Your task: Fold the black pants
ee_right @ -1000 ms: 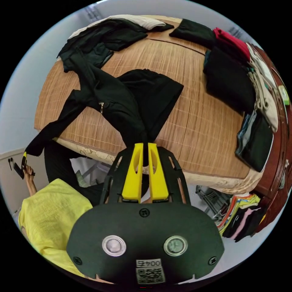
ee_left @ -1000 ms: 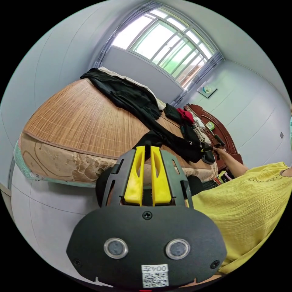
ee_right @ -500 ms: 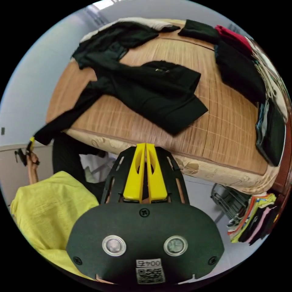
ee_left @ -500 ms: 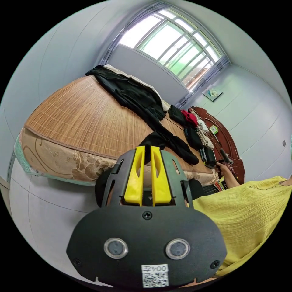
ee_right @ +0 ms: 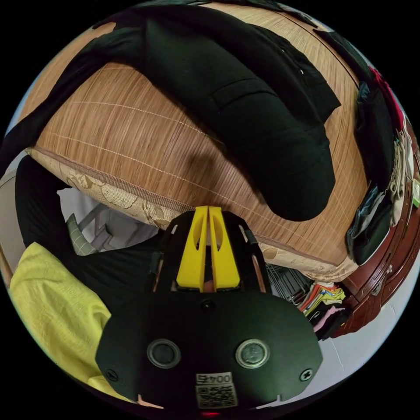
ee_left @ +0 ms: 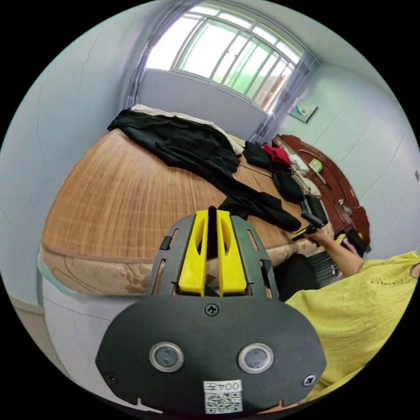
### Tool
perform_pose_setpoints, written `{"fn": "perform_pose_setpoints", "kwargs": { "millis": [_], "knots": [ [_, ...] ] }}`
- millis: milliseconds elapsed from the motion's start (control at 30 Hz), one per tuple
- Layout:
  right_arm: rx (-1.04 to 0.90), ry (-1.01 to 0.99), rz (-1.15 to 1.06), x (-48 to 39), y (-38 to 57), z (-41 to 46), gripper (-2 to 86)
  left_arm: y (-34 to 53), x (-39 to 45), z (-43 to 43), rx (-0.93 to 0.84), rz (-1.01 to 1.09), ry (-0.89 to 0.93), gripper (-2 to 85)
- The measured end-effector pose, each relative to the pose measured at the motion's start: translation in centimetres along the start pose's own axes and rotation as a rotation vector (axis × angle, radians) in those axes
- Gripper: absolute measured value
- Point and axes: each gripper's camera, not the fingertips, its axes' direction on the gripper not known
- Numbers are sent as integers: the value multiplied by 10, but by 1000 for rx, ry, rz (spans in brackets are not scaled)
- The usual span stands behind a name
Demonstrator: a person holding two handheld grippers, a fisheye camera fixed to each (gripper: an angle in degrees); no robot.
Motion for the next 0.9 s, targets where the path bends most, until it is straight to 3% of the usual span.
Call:
{"fn": "perform_pose_setpoints", "kwargs": {
  "millis": [200,267,367,567,900],
  "knots": [
    [37,14,3,-14,-5,29,-6,-135,20,-15,-40,179,-362,102],
    [71,36,-12,-20,-2,38,-6,-161,37,-24,-2,217,-391,122],
    [109,16,-12,-22,2,55,-6,-182,63,-9,-26,292,-287,131],
    [157,-74,-21,-17,9,90,-4,-178,107,95,-265,313,-140,145],
    [231,-190,59,-18,31,159,36,-217,186,189,-417,477,-115,202]
  ]
}}
